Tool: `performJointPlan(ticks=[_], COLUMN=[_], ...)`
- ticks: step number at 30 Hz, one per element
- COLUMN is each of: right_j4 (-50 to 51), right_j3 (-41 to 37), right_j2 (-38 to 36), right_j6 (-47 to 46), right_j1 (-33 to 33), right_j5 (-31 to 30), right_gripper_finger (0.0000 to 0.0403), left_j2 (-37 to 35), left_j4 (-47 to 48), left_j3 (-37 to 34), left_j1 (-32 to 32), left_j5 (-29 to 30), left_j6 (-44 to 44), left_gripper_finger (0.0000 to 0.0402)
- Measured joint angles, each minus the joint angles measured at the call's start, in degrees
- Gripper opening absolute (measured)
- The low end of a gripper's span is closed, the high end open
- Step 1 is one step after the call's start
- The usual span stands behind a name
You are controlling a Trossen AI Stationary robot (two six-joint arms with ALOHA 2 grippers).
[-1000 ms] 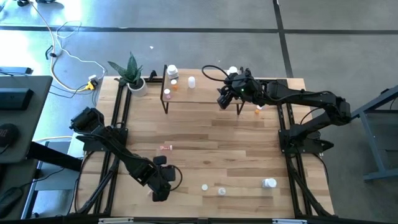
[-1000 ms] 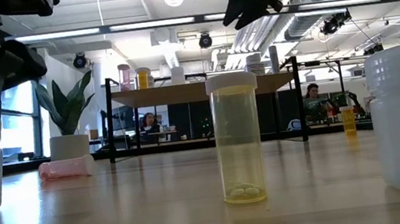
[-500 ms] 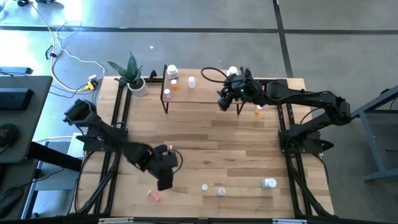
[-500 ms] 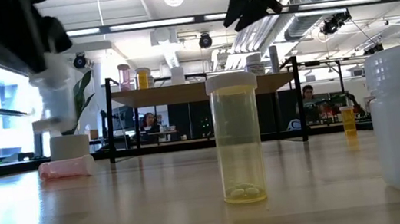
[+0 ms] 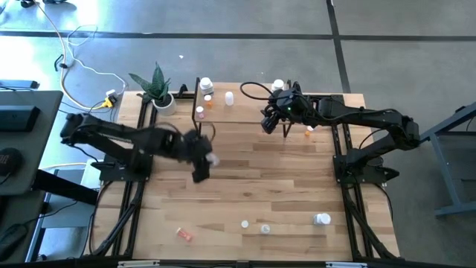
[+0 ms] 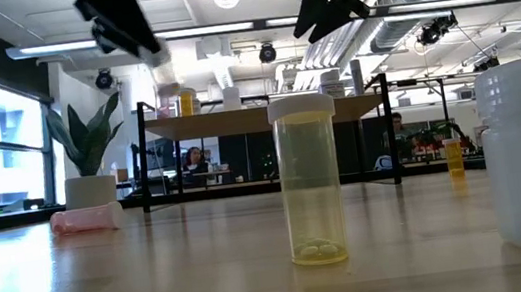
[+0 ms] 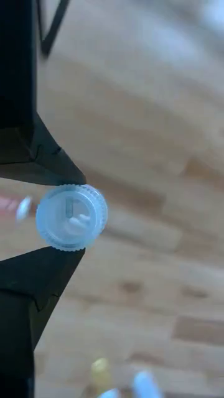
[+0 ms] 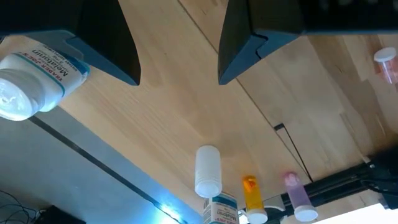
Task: Pick and place medicine bottles onto shelf by color
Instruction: Put the left transparent pill bottle on the shelf
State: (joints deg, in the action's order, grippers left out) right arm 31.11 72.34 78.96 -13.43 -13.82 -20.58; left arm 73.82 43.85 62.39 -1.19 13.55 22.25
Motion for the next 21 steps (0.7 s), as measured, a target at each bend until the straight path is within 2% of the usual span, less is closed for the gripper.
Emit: performJointPlan(ticks=[13,21], right_j4=[0.50,0.63], right_j3=[0.00,0.00], right_j2=[0.00,0.00], right_j6=[-6.32,-9.39], right_j1=[0.00,0.00], right_j5=[0.00,-0.04], right_gripper_finger=[0.0207,0.0207], left_j2=[-2.64,-2.61], left_j4=[3.04,3.19], left_j3=[9.83,13.45], left_j1=[21.23,31.88], left_j5=[-1.73,-7.45], left_j6=[-25.55,-28.51], left_gripper_finger=[0.0142,0.0142])
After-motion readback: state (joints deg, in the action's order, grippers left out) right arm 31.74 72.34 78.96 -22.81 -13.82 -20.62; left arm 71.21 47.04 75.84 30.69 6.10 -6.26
